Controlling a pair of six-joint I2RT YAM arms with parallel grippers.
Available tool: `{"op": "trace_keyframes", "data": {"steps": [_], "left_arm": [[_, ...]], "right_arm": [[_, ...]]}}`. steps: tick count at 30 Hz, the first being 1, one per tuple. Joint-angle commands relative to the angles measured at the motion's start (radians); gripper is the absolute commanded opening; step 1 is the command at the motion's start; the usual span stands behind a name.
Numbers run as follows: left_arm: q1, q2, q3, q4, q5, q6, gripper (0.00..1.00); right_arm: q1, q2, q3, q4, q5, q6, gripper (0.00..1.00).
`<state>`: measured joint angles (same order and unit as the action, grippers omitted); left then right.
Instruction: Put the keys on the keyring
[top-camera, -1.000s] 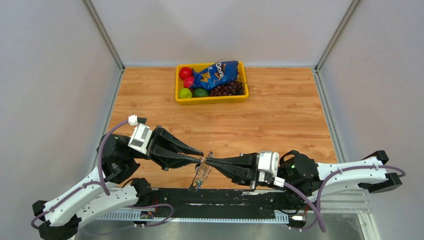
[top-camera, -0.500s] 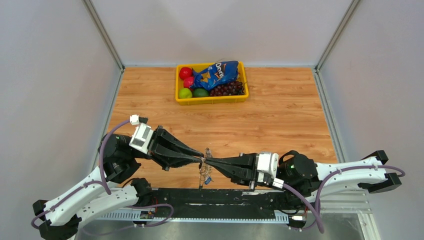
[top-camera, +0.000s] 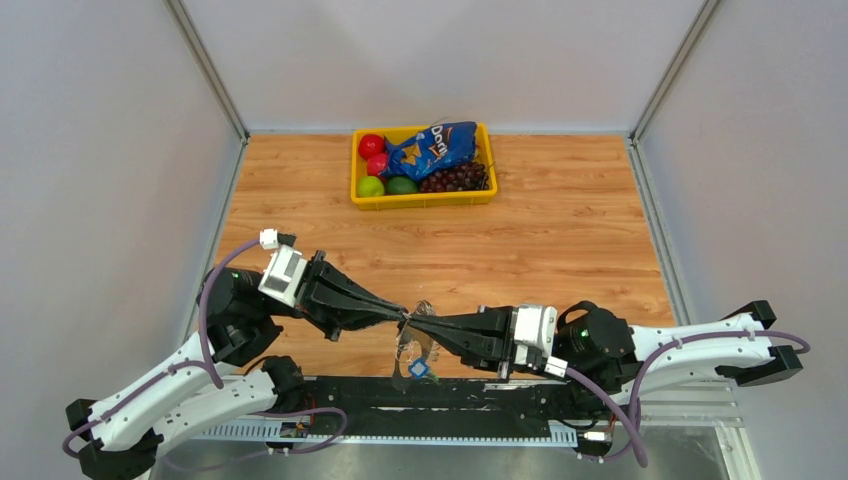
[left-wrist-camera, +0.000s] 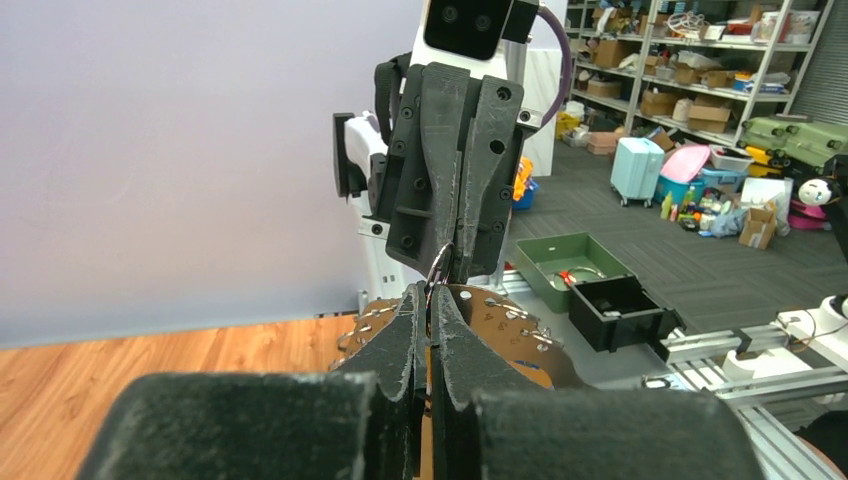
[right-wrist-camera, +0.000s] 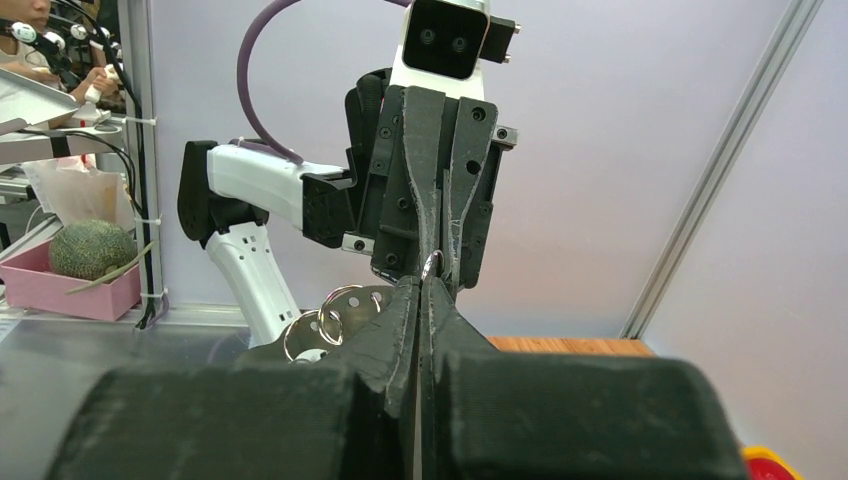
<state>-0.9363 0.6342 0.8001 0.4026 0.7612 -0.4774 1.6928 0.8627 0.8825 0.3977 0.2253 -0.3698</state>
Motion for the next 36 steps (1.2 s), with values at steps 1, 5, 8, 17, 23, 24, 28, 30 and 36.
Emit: {"op": "trace_keyframes", "data": {"steps": [1, 5, 8, 17, 23, 24, 28, 30, 36], "left_arm": [[-0.002, 0.009, 0.000, 0.022, 0.013, -0.005, 0.00], [-0.002, 0.002, 0.006, 0.007, 0.002, 0.000, 0.00], [-0.001, -0.013, 0.009, -0.015, -0.021, 0.007, 0.00], [-0.001, -0.039, 0.031, -0.107, -0.072, 0.043, 0.00], [-0.001, -0.044, 0.072, -0.267, -0.125, 0.112, 0.00], [-0.001, -0.044, 0.078, -0.310, -0.136, 0.134, 0.00], [-0.001, -0.035, 0.118, -0.429, -0.148, 0.182, 0.00], [-0.002, -0.025, 0.136, -0.494, -0.148, 0.206, 0.00], [-0.001, 0.009, 0.183, -0.658, -0.145, 0.268, 0.00]], "right_arm": [[0.005, -0.008, 0.024, 0.079, 0.001, -0.010, 0.00], [0.004, -0.015, 0.016, 0.065, 0.030, -0.006, 0.00], [0.004, -0.027, 0.003, 0.054, 0.063, 0.002, 0.00], [0.002, -0.045, 0.007, -0.044, 0.172, 0.047, 0.20], [0.003, -0.117, 0.043, -0.229, 0.238, 0.095, 0.49], [0.002, -0.125, 0.060, -0.283, 0.250, 0.105, 0.50], [0.004, -0.121, 0.177, -0.554, 0.250, 0.177, 0.52], [0.003, -0.098, 0.243, -0.687, 0.234, 0.217, 0.54], [0.002, -0.026, 0.358, -0.918, 0.210, 0.280, 0.54]]}}
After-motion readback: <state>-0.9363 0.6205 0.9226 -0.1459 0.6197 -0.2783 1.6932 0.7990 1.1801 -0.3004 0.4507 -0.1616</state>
